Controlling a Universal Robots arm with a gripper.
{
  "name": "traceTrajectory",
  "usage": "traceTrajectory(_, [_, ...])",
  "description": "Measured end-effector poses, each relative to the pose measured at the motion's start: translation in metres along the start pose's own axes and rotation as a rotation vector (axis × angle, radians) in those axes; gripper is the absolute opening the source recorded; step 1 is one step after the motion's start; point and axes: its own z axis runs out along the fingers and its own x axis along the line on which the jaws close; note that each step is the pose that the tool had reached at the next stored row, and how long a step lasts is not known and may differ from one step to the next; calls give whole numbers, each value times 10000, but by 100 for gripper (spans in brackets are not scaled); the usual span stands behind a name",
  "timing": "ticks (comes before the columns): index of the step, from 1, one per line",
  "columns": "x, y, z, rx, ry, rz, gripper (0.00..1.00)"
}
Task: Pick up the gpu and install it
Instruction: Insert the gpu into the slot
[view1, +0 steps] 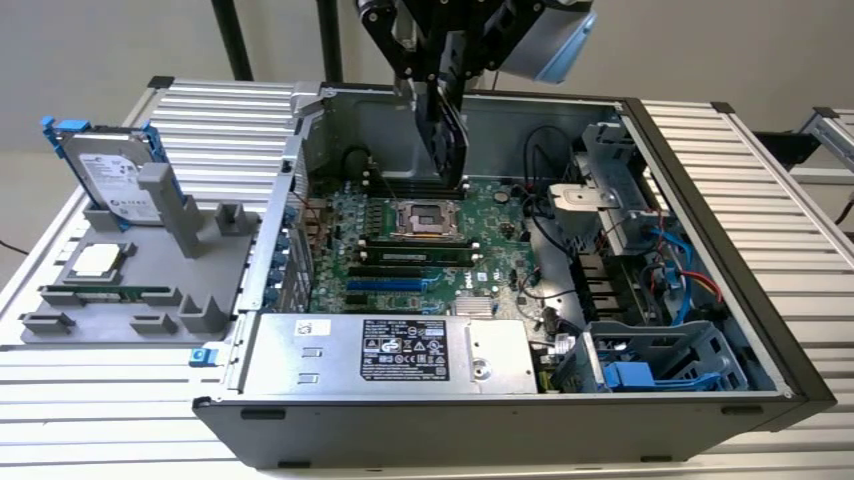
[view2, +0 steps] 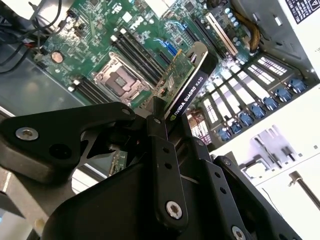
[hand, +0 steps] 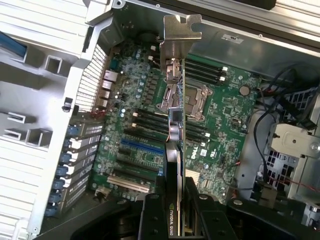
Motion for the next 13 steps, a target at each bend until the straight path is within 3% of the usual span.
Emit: traceTrajectory(13, [0, 0, -1, -10, 33, -653, 0])
